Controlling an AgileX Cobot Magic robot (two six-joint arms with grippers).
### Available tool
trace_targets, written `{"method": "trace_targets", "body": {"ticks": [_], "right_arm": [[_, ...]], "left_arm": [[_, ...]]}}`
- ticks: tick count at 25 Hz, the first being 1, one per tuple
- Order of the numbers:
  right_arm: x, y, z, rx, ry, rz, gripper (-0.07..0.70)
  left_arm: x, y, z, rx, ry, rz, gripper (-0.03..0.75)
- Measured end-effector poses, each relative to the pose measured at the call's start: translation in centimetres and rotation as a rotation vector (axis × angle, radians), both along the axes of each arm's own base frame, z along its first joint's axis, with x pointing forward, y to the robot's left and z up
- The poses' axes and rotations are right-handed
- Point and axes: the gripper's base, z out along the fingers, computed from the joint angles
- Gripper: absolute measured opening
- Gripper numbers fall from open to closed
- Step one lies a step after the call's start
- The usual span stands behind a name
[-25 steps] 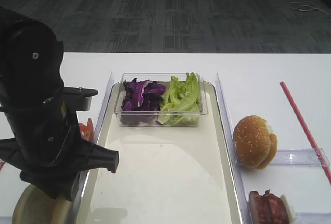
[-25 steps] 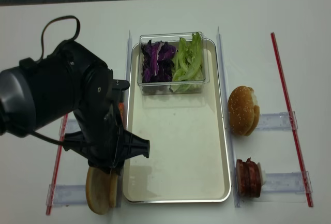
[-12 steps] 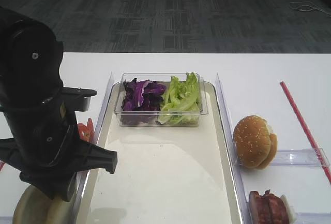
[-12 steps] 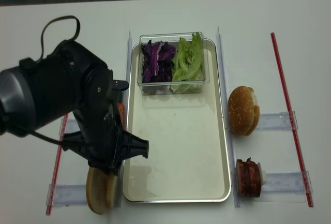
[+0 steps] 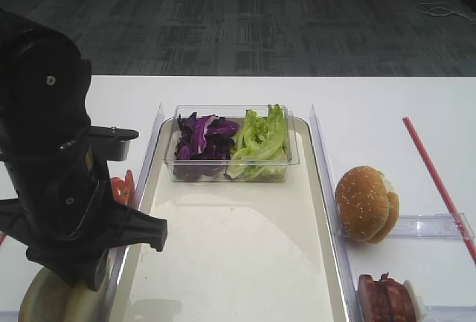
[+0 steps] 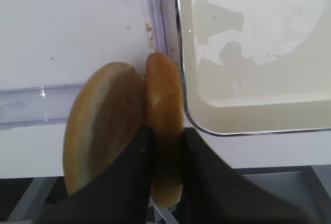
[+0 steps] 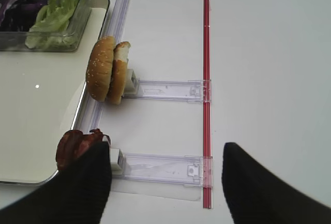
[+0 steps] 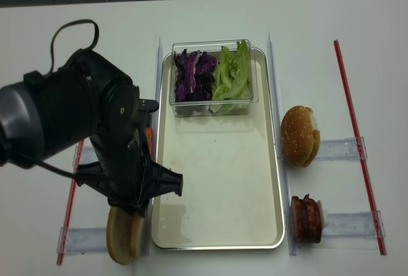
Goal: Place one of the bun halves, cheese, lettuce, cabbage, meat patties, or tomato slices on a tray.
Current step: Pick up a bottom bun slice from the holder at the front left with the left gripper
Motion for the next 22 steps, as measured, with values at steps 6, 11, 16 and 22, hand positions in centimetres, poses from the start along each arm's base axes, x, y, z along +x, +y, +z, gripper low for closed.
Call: {"method": "trace_targets", "body": {"ticks": [6, 11, 16, 22], "right_arm": [[0.0, 0.0, 0.0, 0.0, 0.0, 0.0, 0.469], [0.0, 0.0, 0.0, 0.0, 0.0, 0.0, 0.469], [0.0, 0.0, 0.0, 0.0, 0.0, 0.0, 0.469], [0.0, 0.0, 0.0, 0.0, 0.0, 0.0, 0.469]], "left_arm": [[0.0, 0.1, 0.0, 0.006, -0.001, -0.003, 0.153], [0.0, 0.1, 0.0, 0.006, -0.001, -0.003, 0.153], [0.0, 0.1, 0.3, 0.001, -0.011, -0.004, 0.153], [-0.3, 0.3, 1.1, -0.015, -0.037, -0.005, 0.151]]}}
